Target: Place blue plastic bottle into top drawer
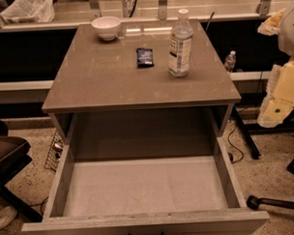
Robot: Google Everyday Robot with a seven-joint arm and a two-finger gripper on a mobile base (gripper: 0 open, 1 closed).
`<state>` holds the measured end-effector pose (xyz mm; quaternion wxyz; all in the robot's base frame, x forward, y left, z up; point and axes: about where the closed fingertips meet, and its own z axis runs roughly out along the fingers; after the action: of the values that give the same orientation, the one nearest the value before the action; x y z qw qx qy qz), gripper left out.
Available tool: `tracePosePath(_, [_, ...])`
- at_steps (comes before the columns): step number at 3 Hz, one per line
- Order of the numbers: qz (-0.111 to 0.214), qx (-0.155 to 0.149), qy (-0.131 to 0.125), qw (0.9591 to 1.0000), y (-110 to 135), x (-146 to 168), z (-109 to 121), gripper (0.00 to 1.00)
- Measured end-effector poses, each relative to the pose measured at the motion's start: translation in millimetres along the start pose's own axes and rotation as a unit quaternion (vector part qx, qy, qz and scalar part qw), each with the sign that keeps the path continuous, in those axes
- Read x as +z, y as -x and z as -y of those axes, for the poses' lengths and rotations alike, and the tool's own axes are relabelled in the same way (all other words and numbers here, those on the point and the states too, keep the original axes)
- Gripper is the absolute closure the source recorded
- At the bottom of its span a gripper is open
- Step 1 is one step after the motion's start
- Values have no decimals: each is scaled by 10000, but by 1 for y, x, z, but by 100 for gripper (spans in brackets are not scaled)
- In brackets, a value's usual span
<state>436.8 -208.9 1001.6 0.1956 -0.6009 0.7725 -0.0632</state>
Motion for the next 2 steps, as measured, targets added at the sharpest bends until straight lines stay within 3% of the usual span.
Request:
tracePosePath(1, [27, 32, -26, 10000, 0, 1, 2, 0])
tracePosePath(2, [301, 372, -279, 9985, 3, 6, 19, 0])
